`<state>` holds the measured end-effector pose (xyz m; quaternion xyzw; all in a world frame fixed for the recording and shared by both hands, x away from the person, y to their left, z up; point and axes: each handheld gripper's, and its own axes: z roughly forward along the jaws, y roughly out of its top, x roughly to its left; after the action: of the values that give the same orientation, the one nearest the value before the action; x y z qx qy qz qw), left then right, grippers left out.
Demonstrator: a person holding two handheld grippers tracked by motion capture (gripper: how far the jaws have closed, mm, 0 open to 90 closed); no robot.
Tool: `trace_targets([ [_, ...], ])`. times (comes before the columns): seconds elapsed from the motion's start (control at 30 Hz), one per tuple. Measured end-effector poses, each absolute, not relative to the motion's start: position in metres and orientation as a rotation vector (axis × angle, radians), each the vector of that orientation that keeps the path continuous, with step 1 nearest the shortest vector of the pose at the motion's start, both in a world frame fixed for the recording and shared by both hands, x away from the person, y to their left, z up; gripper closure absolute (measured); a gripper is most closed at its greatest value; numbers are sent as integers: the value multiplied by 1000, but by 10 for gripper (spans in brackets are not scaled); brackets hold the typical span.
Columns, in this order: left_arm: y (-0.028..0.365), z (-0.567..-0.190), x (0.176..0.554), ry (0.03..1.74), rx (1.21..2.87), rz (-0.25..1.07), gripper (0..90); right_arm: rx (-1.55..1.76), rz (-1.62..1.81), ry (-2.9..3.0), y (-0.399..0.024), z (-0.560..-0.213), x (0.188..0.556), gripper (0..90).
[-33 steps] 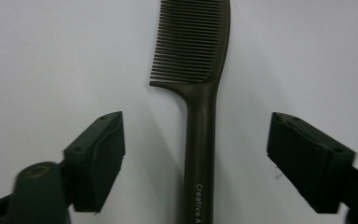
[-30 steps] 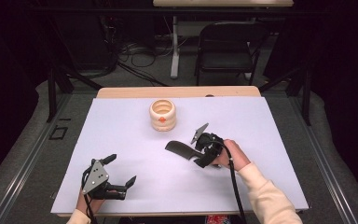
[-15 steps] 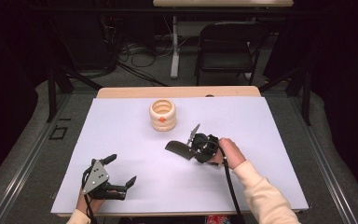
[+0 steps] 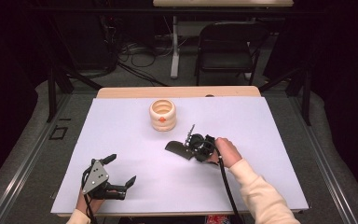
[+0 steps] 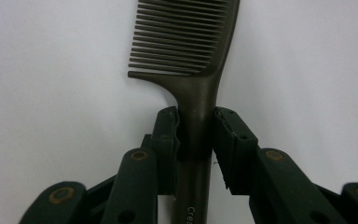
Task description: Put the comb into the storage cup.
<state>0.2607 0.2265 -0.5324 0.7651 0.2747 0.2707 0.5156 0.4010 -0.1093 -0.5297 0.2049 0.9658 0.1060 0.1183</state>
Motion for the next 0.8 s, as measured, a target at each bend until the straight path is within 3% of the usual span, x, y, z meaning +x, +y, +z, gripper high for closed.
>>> trace_targets([
  [0.8, 227, -532, 261, 662, 1844, 649, 1, 674, 482, 2794, -124, -516, 399, 721],
])
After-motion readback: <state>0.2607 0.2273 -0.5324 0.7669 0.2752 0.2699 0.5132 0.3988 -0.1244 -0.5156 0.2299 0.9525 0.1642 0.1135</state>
